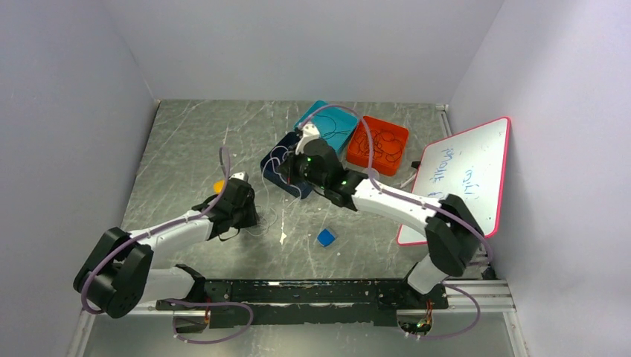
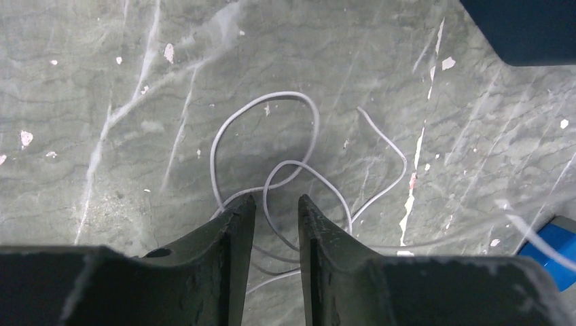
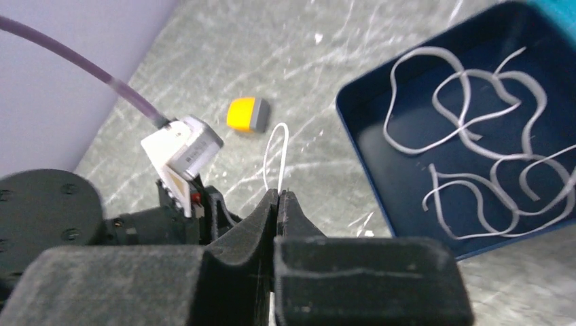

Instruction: Untangle the cables

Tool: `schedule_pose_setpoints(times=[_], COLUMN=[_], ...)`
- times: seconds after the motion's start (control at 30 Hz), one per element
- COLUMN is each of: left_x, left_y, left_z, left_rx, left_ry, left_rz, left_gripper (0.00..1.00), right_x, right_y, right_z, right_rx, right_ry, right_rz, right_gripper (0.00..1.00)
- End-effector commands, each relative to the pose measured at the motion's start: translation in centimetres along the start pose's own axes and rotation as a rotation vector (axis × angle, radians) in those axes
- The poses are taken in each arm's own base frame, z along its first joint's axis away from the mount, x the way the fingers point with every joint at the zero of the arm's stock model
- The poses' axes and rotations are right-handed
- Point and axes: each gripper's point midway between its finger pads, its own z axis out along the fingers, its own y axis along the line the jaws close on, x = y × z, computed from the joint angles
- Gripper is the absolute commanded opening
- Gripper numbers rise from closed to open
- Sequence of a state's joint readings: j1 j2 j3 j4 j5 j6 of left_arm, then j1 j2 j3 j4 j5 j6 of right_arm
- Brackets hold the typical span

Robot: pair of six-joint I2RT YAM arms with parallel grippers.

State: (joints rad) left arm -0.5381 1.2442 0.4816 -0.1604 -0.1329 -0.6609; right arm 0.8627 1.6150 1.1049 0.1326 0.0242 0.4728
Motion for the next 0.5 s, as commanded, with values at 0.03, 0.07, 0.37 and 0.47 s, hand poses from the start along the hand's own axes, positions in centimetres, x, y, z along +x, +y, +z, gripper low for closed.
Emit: schedule_pose_setpoints(times=[0.03,0.07,0.37,0.47], left_x=[-0.9,-1.0,-2.5,-3.2], left_y=[-0.8,-0.8,-1.1,-0.9], left_z=[0.3,0.2,-0.9,-1.4], left_rx=[0.025,0.025,0.029,0.017], left_ry=[-0.019,-0.022,-0.077,-0.110], left_rz=[0.001,0.000,-0.006,-0.013], left_gripper=[0.38,0.39,0.47,0.48], right_x=[-8.3,-9.4,-17.5,-19.5], right_y=[0.0,0.0,0.4,0.6], right_z=[-4.5,-5.3,-10.4,-11.8], right_rx=[0.096,0.110,0.217,0.240], right_ry=[-0.236,-0.267,-0.444,-0.492], right_rz=[-0.064,-0.076,-0.220,-0.251], right_gripper=[0.00,0.00,0.00,0.00])
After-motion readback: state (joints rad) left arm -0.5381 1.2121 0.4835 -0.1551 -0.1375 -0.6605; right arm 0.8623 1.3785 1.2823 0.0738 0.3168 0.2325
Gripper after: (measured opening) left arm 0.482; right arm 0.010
